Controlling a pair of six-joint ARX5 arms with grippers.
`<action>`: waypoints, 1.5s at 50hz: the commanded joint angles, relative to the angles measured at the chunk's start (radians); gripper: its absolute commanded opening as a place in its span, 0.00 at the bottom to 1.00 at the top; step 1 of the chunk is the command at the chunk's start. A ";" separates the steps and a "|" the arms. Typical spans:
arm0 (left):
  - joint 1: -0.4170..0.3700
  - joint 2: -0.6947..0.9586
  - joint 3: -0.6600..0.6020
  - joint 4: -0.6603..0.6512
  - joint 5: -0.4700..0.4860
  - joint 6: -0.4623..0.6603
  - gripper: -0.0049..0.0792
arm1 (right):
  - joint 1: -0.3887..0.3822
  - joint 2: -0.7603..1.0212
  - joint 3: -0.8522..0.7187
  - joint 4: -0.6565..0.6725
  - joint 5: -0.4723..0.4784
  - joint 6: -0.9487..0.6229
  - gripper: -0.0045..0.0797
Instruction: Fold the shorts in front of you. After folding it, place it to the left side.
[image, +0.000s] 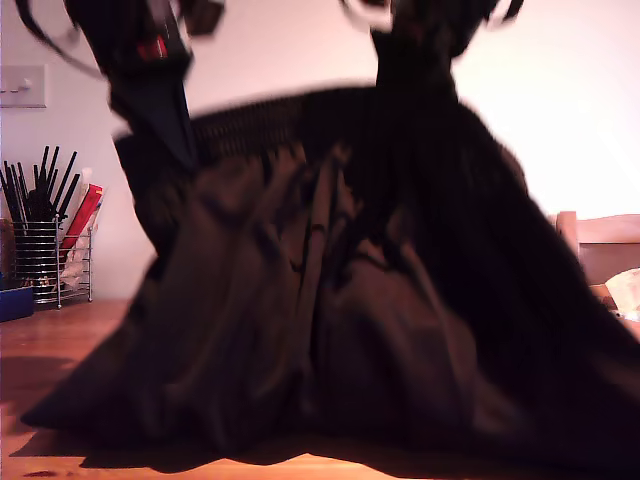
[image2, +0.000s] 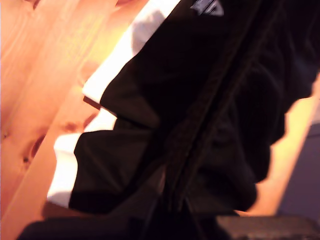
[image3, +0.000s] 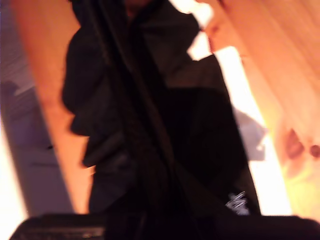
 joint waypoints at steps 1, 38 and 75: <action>0.089 0.048 -0.016 -0.019 -0.074 0.008 0.03 | -0.074 0.020 -0.017 -0.012 0.056 -0.018 0.04; 0.208 0.290 -0.016 0.254 -0.111 0.103 0.03 | -0.140 0.281 -0.017 0.331 0.169 -0.073 0.04; 0.217 0.348 -0.003 0.488 -0.168 0.089 0.65 | -0.151 0.371 -0.014 0.490 0.314 0.146 0.56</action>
